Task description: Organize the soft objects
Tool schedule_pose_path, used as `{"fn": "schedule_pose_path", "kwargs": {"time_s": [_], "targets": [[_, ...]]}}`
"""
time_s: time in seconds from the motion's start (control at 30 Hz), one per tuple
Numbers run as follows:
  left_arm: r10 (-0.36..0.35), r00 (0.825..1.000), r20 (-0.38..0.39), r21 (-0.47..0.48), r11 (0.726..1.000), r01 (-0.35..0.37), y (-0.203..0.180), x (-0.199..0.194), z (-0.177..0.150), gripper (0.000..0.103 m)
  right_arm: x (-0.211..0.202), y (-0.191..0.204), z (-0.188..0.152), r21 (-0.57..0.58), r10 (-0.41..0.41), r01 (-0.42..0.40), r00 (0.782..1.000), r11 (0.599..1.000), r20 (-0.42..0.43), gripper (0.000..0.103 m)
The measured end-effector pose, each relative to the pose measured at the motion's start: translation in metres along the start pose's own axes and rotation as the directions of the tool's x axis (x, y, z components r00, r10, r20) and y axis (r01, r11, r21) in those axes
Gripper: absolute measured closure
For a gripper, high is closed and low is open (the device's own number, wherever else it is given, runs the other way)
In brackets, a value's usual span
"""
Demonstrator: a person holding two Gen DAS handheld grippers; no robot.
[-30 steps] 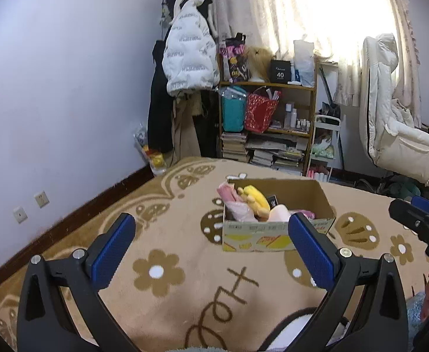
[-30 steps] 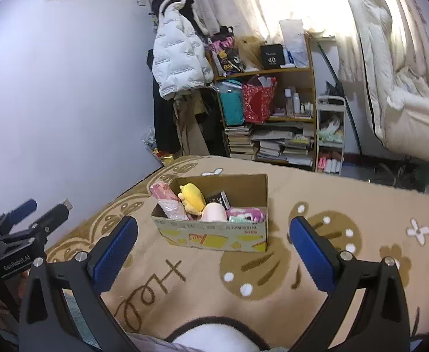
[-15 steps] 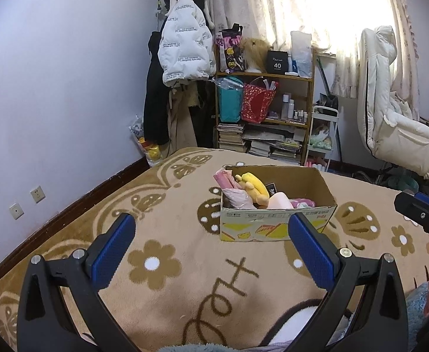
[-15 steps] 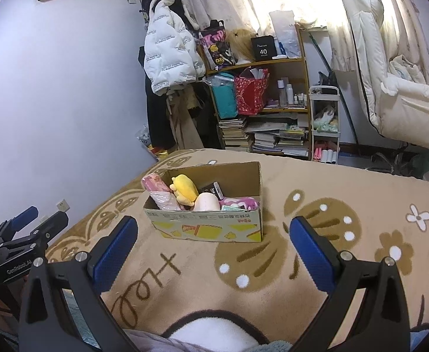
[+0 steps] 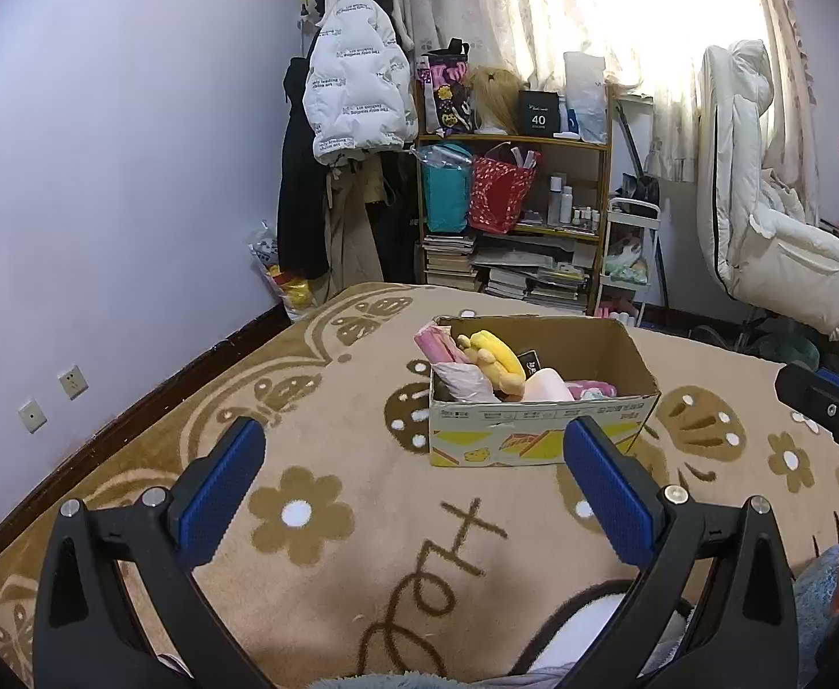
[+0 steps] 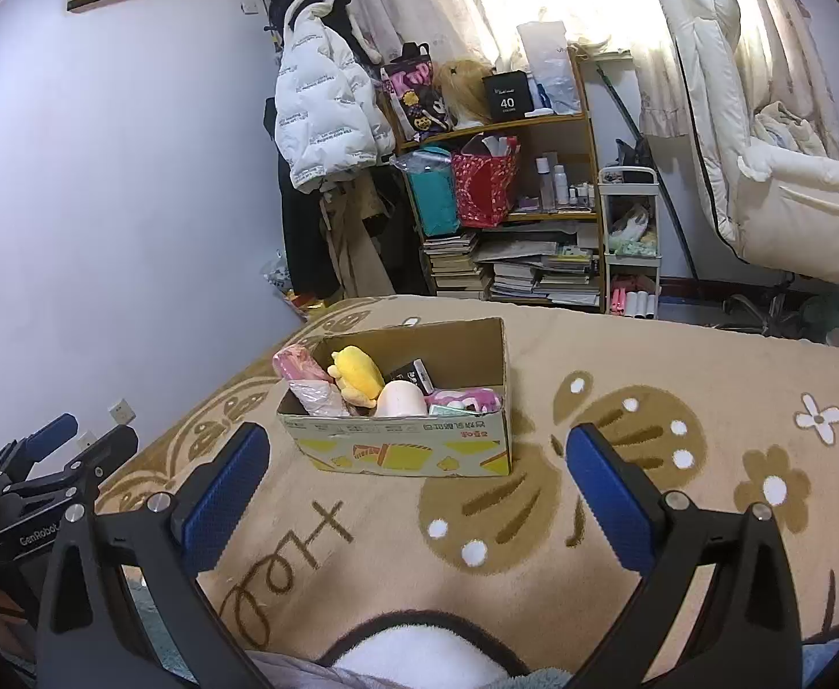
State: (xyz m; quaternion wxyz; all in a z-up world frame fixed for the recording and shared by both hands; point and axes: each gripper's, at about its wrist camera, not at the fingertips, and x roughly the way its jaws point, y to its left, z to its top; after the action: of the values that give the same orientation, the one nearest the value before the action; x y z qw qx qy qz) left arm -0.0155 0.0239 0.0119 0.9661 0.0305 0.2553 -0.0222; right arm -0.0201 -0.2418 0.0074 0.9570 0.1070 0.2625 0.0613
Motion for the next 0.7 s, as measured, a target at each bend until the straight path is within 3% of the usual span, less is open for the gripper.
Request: {"fn": "schedule_pose_path", "kwargs": {"time_s": [0.7], "targets": [[0.007, 1.0, -0.013, 0.028, 1.0, -0.007, -0.0036, 0.0049, -0.0014, 0.0, 0.0052, -0.0015, -0.0036, 0.001, -0.013, 0.013, 1.0, 1.0, -0.006, 0.0]]}}
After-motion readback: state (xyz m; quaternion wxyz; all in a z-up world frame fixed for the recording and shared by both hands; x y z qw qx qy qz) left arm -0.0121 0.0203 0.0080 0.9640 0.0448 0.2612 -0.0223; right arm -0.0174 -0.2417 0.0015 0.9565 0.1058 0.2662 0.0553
